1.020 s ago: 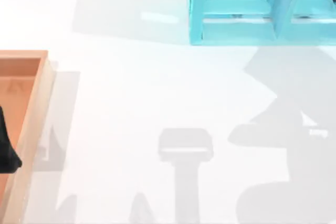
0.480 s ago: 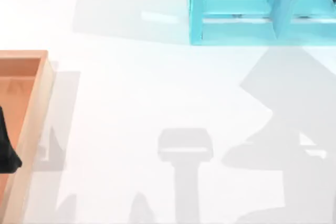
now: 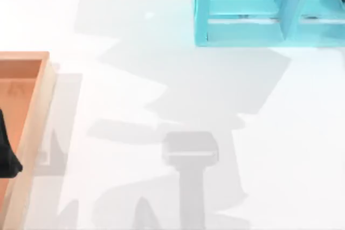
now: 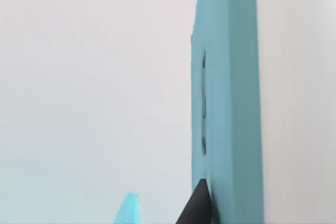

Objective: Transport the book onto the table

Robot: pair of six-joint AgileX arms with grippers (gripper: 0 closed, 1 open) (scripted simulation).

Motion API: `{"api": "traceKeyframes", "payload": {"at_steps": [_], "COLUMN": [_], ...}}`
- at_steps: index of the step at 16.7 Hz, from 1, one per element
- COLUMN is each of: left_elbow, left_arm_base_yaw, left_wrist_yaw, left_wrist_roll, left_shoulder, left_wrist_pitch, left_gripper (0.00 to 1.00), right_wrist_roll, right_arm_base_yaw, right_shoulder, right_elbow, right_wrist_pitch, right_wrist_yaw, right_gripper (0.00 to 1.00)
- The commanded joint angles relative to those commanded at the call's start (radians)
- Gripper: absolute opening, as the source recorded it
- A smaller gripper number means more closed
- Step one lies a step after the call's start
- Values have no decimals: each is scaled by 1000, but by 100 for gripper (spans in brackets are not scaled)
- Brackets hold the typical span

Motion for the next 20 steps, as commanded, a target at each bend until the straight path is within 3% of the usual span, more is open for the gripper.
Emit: {"api": "traceKeyframes", "payload": {"at_steps": [6, 11, 15, 20], "left_elbow": [0, 0, 0, 0], "left_arm_base_yaw": [0, 0, 0, 0], "left_wrist_yaw": [0, 0, 0, 0], "left_wrist_roll": [0, 0, 0, 0], "left_shoulder": [0, 0, 0, 0], "left_wrist_pitch": [0, 0, 0, 0], "left_gripper": [100, 100, 100, 100], "right_wrist_roll": [-384, -613, -710, -745], "right_arm_base_yaw": [538, 952, 1193, 1326], "right_shoulder": [175, 355, 484, 572], "right_elbow": [108, 120, 89, 51], "right_wrist_pitch": [84, 48, -28, -100], "right_wrist_yaw": [501, 846, 1025, 1110], "right_gripper": [0, 0, 0, 0]}}
